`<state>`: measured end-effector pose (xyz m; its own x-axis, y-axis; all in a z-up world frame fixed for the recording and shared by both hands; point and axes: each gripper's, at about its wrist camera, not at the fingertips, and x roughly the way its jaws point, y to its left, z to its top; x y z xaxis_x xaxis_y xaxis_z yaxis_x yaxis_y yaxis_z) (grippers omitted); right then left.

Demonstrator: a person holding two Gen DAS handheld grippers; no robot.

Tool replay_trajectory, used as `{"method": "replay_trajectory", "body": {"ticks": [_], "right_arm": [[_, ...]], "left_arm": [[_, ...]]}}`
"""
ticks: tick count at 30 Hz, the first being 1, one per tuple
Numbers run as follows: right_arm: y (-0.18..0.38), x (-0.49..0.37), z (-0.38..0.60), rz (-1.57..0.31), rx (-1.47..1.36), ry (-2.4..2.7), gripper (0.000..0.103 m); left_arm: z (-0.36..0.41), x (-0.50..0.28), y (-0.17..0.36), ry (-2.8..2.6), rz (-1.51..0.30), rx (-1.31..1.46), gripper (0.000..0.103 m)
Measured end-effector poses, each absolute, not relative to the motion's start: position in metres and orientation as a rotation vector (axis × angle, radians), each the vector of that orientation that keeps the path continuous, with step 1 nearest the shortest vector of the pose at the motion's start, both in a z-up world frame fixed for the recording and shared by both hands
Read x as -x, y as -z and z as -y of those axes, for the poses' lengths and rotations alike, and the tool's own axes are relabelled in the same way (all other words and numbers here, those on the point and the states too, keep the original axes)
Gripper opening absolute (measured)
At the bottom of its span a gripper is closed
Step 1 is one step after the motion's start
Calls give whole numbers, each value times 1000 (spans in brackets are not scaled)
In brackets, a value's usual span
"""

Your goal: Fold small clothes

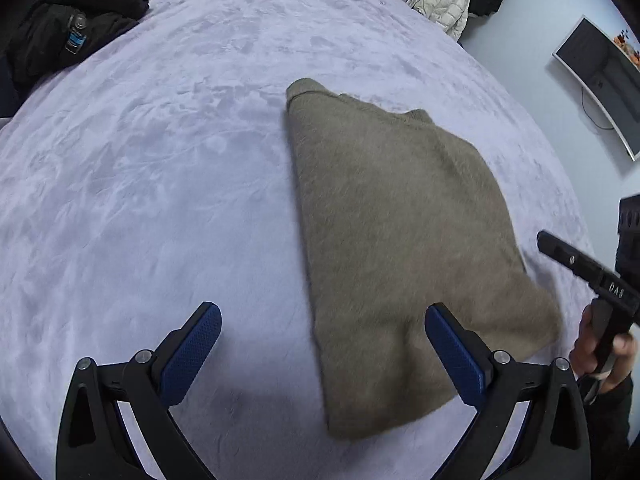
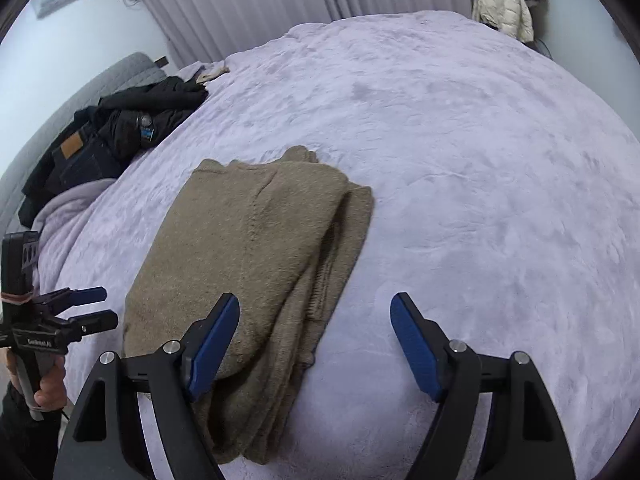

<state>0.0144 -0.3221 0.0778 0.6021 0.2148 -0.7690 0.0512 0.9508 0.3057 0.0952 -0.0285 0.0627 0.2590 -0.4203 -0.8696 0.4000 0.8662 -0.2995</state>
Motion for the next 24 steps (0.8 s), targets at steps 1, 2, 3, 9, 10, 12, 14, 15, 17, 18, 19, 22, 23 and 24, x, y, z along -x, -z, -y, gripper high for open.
{"method": "replay_trajectory", "body": {"ticks": [1,2,3,9,10,12,14,15,17,18,19,22,23,24], "right_arm": [[-75,-17,327,-933,-355,-97,81],[-73,-19,331,-941,-397,-112,81],[-71,-22,333,-945,-438,-133,81],[-44,-54,320,-1021,-501,-197,81],[-39,-59,316,-1041,-496,-210,81],[-31,-67,310,-1063,-482,-215,81],[-25,-75,309,-1057,-498,-223,83],[-22,-80,308,-1054,-511,-229,83],[-21,-87,303,-1053,-493,-236,77],[-22,-90,298,-1049,-454,-241,71],[-25,-91,292,-1044,-412,-246,60],[-39,-85,282,-1006,-337,-240,38],[-43,-83,279,-998,-317,-232,37],[-46,-81,275,-994,-291,-217,37]], "left_arm": [[39,-101,-62,568,-1194,20,102],[51,-104,-62,578,-1198,12,102],[62,-108,-59,589,-1204,-4,102],[92,-124,-39,643,-1262,1,102],[94,-125,-35,663,-1270,8,102],[96,-131,-28,687,-1282,33,102],[101,-137,-21,717,-1298,76,102],[103,-140,-18,727,-1302,88,102],[108,-141,-16,730,-1291,70,101],[112,-140,-18,724,-1275,44,96],[115,-137,-22,733,-1258,19,84],[117,-128,-38,729,-1205,-34,58],[116,-127,-42,721,-1193,-45,51],[117,-125,-45,713,-1189,-55,49]]}}
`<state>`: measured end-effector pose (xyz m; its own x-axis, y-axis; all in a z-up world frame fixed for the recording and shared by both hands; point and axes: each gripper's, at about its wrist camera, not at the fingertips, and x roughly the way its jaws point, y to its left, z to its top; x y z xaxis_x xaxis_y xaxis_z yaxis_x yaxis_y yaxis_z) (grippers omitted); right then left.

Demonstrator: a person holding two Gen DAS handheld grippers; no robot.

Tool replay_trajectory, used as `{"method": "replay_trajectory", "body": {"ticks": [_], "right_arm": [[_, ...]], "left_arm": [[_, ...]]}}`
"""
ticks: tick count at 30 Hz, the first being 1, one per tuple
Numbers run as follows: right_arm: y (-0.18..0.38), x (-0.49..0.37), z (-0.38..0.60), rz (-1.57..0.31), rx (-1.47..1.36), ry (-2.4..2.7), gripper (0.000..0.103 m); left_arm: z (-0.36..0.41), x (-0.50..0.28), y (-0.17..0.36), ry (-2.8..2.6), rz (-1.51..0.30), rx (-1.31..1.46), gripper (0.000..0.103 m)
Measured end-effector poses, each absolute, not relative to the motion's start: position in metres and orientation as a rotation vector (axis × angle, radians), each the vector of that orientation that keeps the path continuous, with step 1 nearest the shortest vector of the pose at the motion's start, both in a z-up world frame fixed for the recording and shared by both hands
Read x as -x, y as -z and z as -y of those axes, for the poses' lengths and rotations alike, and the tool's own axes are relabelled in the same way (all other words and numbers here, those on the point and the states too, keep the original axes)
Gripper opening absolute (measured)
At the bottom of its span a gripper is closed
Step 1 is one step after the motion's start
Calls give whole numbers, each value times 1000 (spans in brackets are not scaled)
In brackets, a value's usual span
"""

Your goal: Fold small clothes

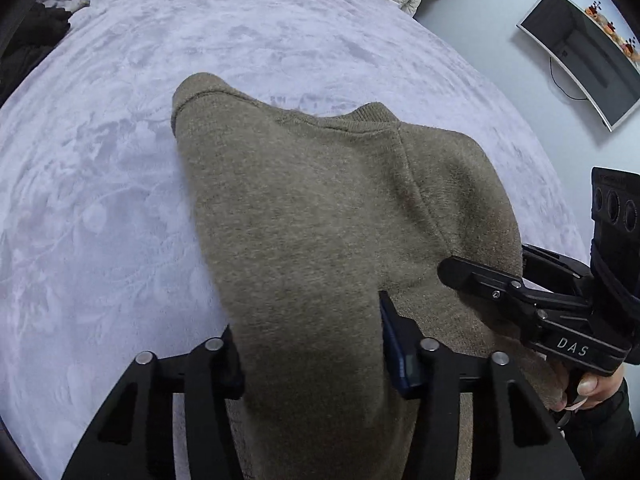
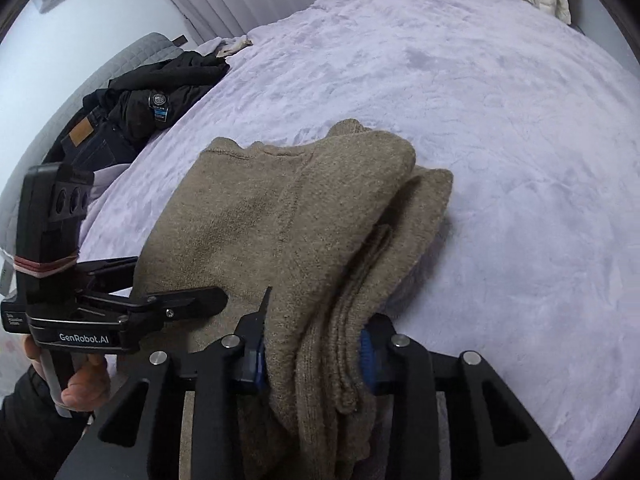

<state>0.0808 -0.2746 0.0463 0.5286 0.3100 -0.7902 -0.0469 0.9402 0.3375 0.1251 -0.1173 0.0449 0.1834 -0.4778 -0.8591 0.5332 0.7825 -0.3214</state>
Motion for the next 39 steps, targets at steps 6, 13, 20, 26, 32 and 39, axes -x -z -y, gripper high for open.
{"method": "replay_trajectory", "body": {"ticks": [6,13,20,26,32,39], "right_arm": [[-76,-68,244,-940,-159,-169,35],[-105,-51,219,-918,-101,-155,35],[-129,-21,185,-883,-83,-186,35],[-133,6,154,-896,-115,-243,35],[-116,24,123,-942,-134,-285,35],[-79,14,115,-1017,-171,-290,35]], "left_arm": [[118,-110,-63,667,-1148,-125,43],[92,-88,-86,656,-1135,-123,42],[63,-49,-116,600,-1080,-190,42],[24,-19,-116,569,-1113,-174,42],[-6,-6,-99,539,-1156,-163,42],[-20,-24,-60,547,-1218,-115,46]]}}
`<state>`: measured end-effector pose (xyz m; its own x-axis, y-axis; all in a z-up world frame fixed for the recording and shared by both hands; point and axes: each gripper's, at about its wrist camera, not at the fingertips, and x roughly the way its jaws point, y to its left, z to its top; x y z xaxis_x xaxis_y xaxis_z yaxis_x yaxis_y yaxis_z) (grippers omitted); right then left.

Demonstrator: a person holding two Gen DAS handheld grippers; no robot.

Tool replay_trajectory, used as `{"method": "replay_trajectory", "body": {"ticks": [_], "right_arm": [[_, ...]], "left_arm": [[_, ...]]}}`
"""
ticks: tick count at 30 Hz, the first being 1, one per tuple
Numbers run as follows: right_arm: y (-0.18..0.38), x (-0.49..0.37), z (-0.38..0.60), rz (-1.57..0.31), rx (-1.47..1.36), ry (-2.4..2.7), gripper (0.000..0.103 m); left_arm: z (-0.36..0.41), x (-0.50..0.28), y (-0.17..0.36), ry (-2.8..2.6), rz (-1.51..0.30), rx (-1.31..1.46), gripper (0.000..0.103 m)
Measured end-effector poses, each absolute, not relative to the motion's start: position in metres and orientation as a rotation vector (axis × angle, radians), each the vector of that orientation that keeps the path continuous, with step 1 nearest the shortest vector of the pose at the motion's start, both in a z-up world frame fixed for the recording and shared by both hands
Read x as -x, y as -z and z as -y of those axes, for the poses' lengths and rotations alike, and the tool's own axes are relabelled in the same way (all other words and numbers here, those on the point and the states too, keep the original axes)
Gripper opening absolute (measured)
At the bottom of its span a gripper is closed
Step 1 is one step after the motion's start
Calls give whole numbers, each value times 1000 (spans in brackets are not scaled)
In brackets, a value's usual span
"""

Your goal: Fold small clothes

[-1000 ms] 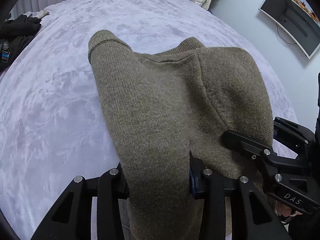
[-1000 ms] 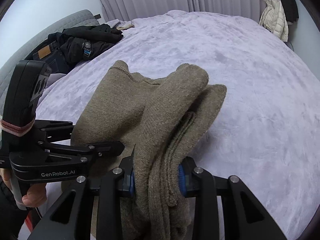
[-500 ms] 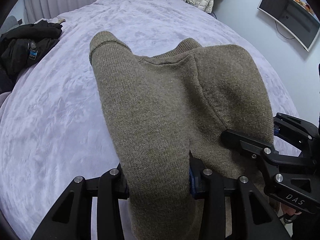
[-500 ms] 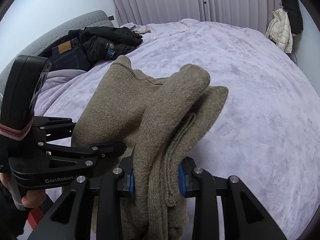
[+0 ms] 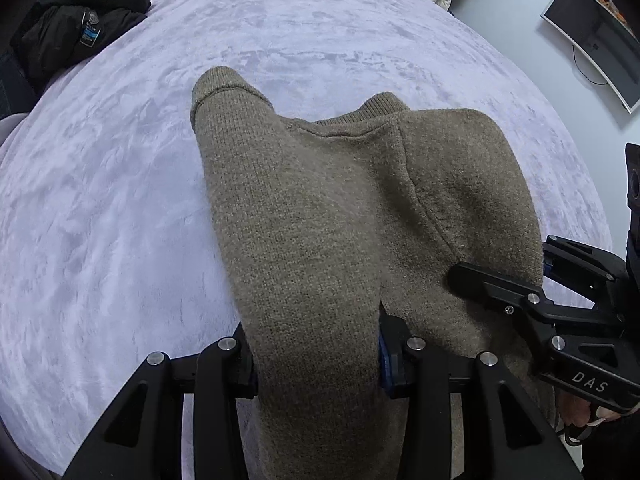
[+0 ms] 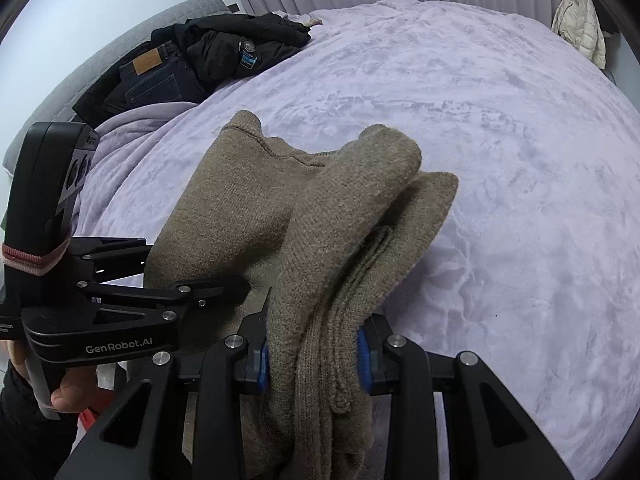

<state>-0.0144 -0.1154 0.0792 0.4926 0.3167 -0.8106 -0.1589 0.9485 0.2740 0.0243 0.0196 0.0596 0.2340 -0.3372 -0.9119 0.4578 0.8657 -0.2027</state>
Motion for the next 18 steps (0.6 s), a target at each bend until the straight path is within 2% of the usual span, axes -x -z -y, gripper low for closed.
{"method": "replay_trajectory", "body": {"ticks": [3,4,5,7,10,14,18], "right_arm": [[-59,7,128,-1051,-213,-262,40],[-54,6,134,-1059,-232,-256,50],[-51,5,141,-1064,-264,-249,60],[-49,7,157,-1072,-324,-237,65],[-64,20,175,-1017,-326,-197,65],[-107,54,164,-891,-162,-262,65],[-133,100,112,-795,75,-511,66]], "left_arm": [[-27,-27,-48,531,-1211,-85,71],[-31,-27,-46,520,-1206,-79,83],[-37,-26,-46,511,-1200,-75,88],[-50,-23,-48,519,-1191,-46,88],[-79,-19,-65,470,-1149,-16,88],[-96,6,-109,452,-986,-25,88],[-74,26,-125,617,-927,-23,88]]}}
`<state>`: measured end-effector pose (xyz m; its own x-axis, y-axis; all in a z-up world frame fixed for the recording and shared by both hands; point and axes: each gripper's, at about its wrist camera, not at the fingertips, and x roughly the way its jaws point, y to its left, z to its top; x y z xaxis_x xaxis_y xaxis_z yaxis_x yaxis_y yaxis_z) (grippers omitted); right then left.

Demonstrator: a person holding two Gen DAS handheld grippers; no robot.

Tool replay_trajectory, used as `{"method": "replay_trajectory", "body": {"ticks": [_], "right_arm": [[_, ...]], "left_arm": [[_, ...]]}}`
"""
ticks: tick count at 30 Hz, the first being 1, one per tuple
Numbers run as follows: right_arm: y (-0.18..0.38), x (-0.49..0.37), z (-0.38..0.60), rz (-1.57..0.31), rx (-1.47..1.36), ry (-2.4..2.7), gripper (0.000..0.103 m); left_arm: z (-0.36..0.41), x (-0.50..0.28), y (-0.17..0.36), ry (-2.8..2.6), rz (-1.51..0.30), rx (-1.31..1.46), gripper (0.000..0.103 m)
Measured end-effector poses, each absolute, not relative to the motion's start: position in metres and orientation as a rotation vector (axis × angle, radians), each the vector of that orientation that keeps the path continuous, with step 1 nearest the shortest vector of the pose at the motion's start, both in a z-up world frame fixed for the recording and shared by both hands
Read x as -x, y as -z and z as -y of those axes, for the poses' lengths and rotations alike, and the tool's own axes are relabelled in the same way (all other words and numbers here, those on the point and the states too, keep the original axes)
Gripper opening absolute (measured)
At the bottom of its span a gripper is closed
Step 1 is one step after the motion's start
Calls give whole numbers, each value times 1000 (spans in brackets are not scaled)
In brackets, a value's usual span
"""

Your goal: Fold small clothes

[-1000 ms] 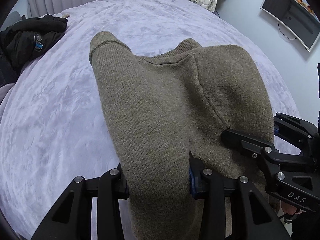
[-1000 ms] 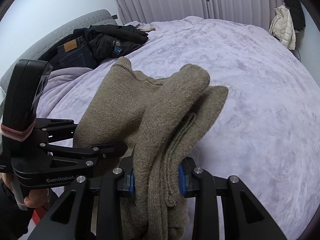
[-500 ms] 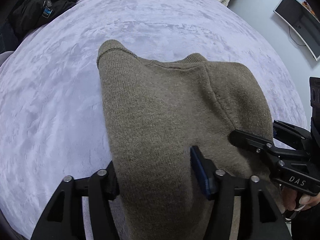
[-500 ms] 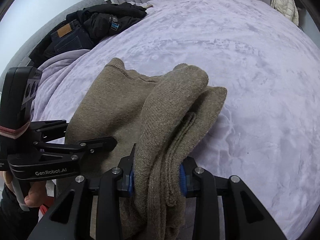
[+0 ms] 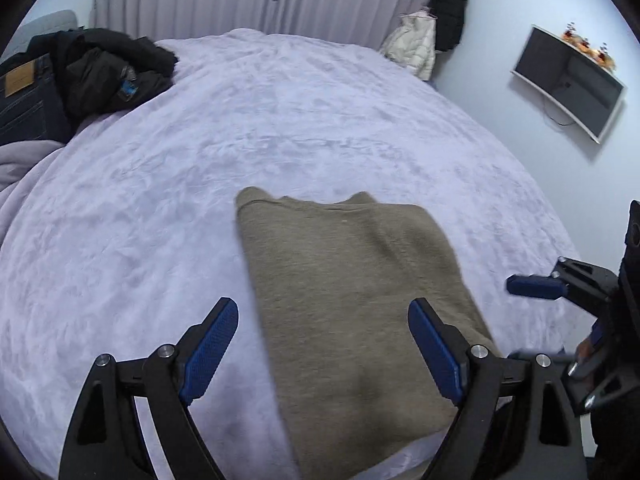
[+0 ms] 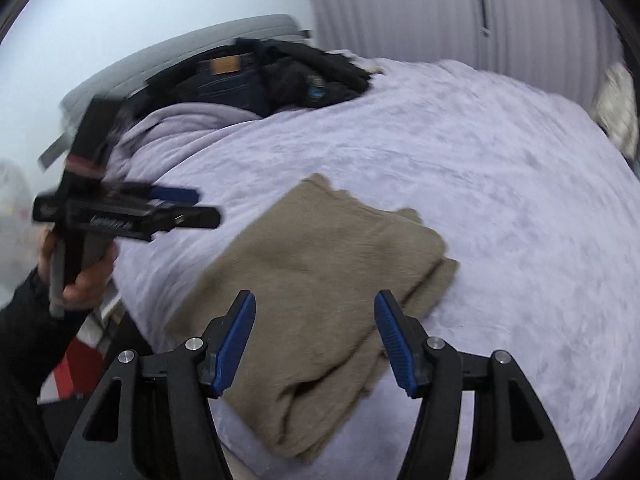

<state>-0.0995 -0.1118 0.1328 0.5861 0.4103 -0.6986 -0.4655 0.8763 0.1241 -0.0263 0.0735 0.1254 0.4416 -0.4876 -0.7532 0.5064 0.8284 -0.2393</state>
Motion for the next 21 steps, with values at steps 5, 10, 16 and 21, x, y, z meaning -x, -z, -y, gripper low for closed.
{"method": "replay_trajectory", "body": {"ticks": [5,10,16,21], "right_arm": [[-114,127,72,-796,228,-660,66],[-72,120,79,-902,218,-639,65],[-48,114,96,-936,171,-637,65],[-82,106,103,-877,156,-695,66]], "left_arm": [[-40,28,-109,741,-969,34,88],[-26,15,-64,716,-1055,-14,88],[-25,25,-61,730,-1026,-77,88],[-29,9,-97,698,-965,-90,88]]}}
